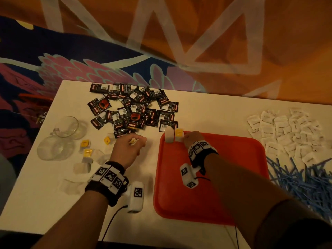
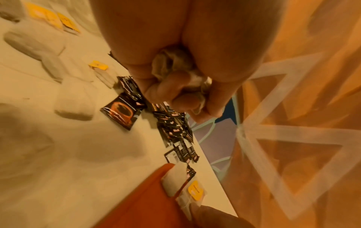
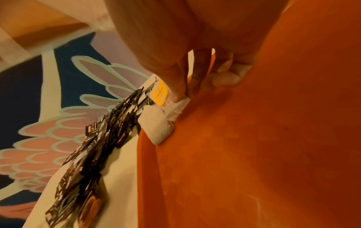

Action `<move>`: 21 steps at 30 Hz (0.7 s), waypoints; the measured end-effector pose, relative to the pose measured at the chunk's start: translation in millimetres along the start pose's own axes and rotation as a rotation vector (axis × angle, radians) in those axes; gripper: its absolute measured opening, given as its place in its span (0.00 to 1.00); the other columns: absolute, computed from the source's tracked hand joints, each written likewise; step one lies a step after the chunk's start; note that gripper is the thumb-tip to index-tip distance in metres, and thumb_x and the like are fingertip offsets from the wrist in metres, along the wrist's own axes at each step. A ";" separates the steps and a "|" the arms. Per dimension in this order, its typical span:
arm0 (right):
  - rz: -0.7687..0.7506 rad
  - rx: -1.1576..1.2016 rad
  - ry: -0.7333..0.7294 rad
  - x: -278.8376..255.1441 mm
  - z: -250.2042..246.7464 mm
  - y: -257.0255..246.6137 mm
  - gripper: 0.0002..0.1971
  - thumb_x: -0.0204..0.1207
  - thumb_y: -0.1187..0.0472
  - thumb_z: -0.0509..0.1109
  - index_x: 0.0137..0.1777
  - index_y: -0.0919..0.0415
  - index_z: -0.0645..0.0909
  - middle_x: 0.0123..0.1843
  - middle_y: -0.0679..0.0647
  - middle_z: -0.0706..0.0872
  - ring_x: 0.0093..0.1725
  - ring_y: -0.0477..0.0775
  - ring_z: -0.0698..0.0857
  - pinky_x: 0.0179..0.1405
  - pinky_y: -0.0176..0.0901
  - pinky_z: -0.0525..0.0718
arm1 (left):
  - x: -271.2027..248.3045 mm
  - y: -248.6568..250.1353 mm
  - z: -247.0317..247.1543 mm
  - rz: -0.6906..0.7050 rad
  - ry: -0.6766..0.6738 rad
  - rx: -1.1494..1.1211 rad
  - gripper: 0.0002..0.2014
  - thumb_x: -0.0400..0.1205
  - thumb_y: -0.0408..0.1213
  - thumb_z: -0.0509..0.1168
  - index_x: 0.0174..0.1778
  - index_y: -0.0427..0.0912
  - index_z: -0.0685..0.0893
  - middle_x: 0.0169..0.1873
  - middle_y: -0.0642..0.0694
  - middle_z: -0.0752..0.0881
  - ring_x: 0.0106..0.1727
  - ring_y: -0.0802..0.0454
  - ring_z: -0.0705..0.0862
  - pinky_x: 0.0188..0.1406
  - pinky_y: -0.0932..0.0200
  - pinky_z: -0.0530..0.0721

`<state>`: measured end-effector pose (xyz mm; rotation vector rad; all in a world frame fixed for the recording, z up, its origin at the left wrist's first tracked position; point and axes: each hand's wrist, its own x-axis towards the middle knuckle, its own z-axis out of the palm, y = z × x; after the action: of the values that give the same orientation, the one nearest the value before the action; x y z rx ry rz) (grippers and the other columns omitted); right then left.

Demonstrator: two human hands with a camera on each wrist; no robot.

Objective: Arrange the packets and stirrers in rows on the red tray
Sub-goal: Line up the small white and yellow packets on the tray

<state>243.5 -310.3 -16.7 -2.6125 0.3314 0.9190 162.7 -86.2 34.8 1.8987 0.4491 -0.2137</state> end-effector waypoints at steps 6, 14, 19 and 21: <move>0.003 -0.065 -0.036 8.4 4.8 -5.7 0.16 0.87 0.56 0.56 0.63 0.61 0.83 0.63 0.57 0.86 0.62 0.56 0.84 0.56 0.41 0.81 | 4.9 -9.7 -11.9 -0.027 0.006 -0.023 0.06 0.83 0.34 0.70 0.40 0.43 0.89 0.31 0.47 0.86 0.27 0.52 0.78 0.23 0.64 0.74; 0.052 0.135 -0.036 9.4 6.0 -0.2 0.13 0.84 0.56 0.65 0.60 0.61 0.86 0.59 0.58 0.88 0.58 0.57 0.86 0.59 0.45 0.84 | 9.1 -6.2 -7.0 -0.030 -0.008 -0.021 0.06 0.82 0.34 0.70 0.41 0.41 0.89 0.30 0.48 0.85 0.26 0.55 0.78 0.22 0.67 0.73; 0.101 0.339 0.036 -0.5 1.4 9.0 0.12 0.81 0.59 0.69 0.64 0.57 0.83 0.65 0.54 0.85 0.62 0.55 0.83 0.58 0.42 0.82 | 7.1 5.4 2.4 -0.178 -0.086 -0.232 0.11 0.86 0.42 0.65 0.46 0.39 0.87 0.37 0.43 0.87 0.27 0.53 0.77 0.20 0.63 0.66; 0.117 0.379 0.057 -5.9 -3.6 11.9 0.13 0.78 0.59 0.72 0.62 0.55 0.83 0.63 0.52 0.85 0.59 0.53 0.84 0.57 0.42 0.84 | 7.2 12.3 7.6 -0.259 -0.143 -0.373 0.15 0.89 0.46 0.61 0.48 0.39 0.86 0.37 0.44 0.87 0.26 0.53 0.76 0.16 0.65 0.65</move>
<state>237.1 -322.0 -13.3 -2.2913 0.6151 0.7345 174.7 -95.6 40.1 1.4486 0.5933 -0.4048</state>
